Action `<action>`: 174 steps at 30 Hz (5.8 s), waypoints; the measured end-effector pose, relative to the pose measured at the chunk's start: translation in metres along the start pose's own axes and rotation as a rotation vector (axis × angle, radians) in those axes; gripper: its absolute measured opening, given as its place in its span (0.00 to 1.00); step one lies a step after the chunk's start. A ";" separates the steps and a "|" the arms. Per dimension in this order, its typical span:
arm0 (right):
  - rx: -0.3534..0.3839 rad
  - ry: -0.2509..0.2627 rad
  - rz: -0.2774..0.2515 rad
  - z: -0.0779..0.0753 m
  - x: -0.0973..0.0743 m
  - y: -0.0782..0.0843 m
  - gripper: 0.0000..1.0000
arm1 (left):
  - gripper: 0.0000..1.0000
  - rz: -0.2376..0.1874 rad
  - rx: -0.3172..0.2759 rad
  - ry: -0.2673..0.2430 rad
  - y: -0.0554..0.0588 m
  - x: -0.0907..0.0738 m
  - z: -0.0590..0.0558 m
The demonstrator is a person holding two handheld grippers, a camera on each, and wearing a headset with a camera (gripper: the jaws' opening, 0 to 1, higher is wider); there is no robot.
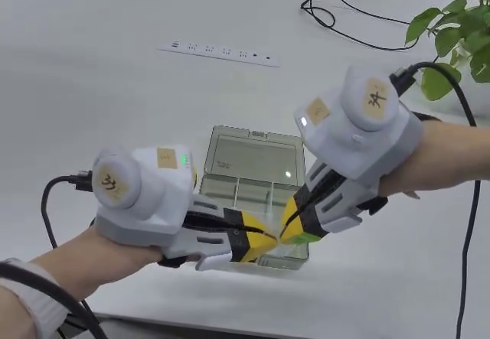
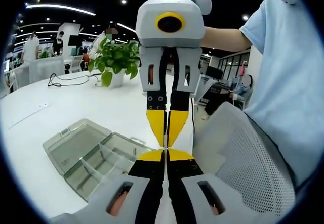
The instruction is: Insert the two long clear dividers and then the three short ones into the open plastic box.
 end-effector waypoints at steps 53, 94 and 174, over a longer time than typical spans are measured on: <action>0.138 0.150 0.240 -0.067 -0.002 0.038 0.02 | 1.00 0.060 -0.164 -0.432 0.048 -0.071 0.050; 0.090 0.121 0.329 -0.076 0.022 0.042 0.02 | 0.94 0.038 -0.202 -0.446 0.055 -0.075 0.049; 0.358 0.371 -0.250 -0.048 0.002 0.086 0.94 | 0.93 0.037 -0.196 -0.455 0.049 -0.086 0.049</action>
Point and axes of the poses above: the centre of the closed fingertips' face, and the gripper's own axes: x roughly forward along the fingers, z roughly to its left, y roughly out of its underside, the point moved 2 cm from there along -x, roughly backward along the fingers, and after that the axes turned 5 degrees about x, right-handed, at the moved point
